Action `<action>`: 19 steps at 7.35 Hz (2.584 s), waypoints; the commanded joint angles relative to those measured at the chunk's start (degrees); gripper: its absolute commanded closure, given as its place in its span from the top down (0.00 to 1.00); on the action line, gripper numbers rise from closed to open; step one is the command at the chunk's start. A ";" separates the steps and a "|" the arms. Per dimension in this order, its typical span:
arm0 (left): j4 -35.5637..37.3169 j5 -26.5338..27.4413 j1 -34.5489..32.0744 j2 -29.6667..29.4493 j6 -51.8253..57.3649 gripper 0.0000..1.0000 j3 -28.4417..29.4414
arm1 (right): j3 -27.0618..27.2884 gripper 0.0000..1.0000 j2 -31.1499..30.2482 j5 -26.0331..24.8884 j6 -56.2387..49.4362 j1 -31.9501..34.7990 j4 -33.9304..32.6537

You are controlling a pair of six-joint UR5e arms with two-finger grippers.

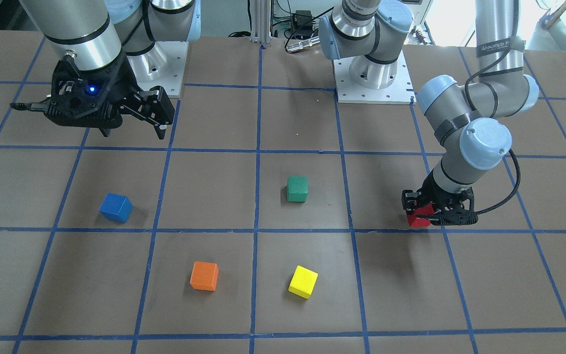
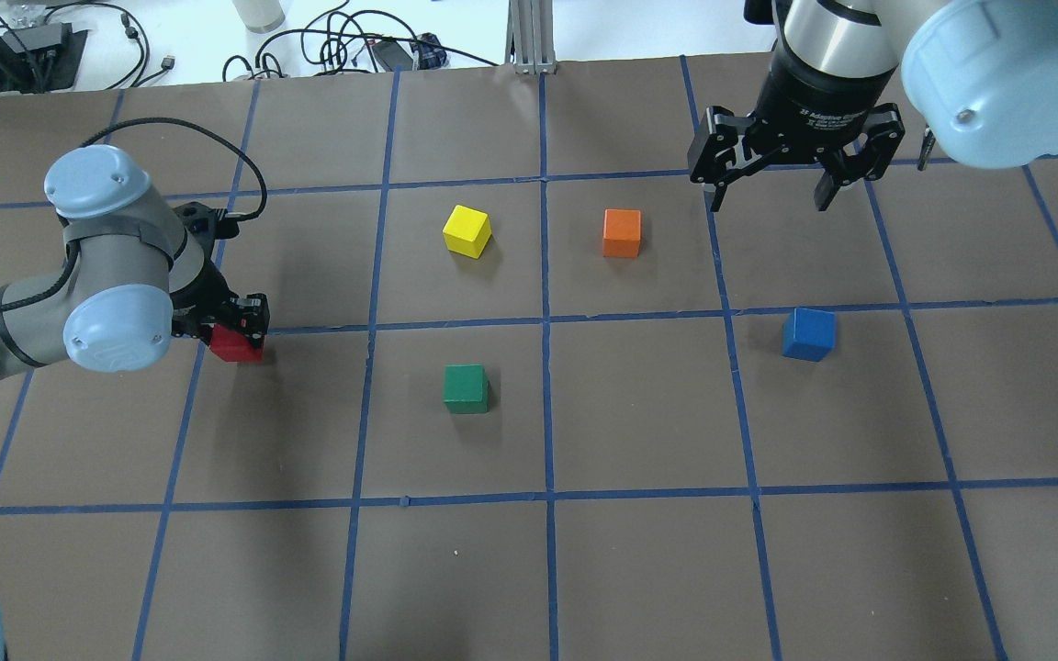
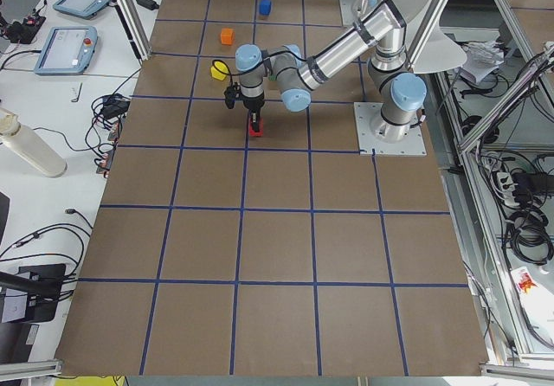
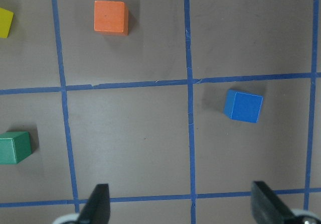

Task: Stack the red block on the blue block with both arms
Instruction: 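Carry the red cube with the left gripper to the table centre and release it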

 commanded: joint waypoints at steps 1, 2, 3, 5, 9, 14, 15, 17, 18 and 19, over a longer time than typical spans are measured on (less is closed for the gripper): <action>-10.93 -2.39 -5.61 1.19 -1.49 0.04 9.85 | 0.00 1.00 0.00 0.00 -0.09 0.00 0.00; -15.26 -4.50 -9.21 0.67 -8.38 0.04 14.87 | 0.52 1.00 -0.09 -0.09 -0.17 0.00 0.87; -18.70 -4.96 -13.42 0.06 -10.97 0.04 18.66 | 0.88 1.00 -0.52 -0.18 -0.35 0.00 1.31; -19.70 -5.66 -25.00 -1.26 -21.31 0.03 20.89 | 0.62 1.00 -0.62 -0.18 -0.44 -0.09 1.40; -15.67 -10.24 -36.82 -7.66 -35.41 0.04 21.51 | 0.88 1.00 -1.49 -0.18 -0.18 -0.18 1.58; -8.89 -10.23 -43.96 -16.37 -42.02 0.18 21.51 | 0.79 1.00 -1.49 -0.18 -0.18 -0.35 1.23; -8.10 -10.24 -44.31 -17.08 -43.85 0.31 21.51 | 0.79 1.00 -1.32 -0.09 -0.18 -0.35 0.88; -8.09 -9.89 -44.31 -17.53 -43.96 0.94 21.42 | 0.44 1.00 -1.23 -0.09 -0.18 -0.44 0.79; -8.97 -9.71 -44.31 -16.66 -43.78 1.00 21.42 | 0.53 1.00 -1.23 -0.09 -0.18 -0.44 0.79; -9.06 -9.71 -43.96 -15.52 -43.69 1.00 20.90 | 0.53 1.00 -1.23 -0.09 -0.18 -0.44 0.79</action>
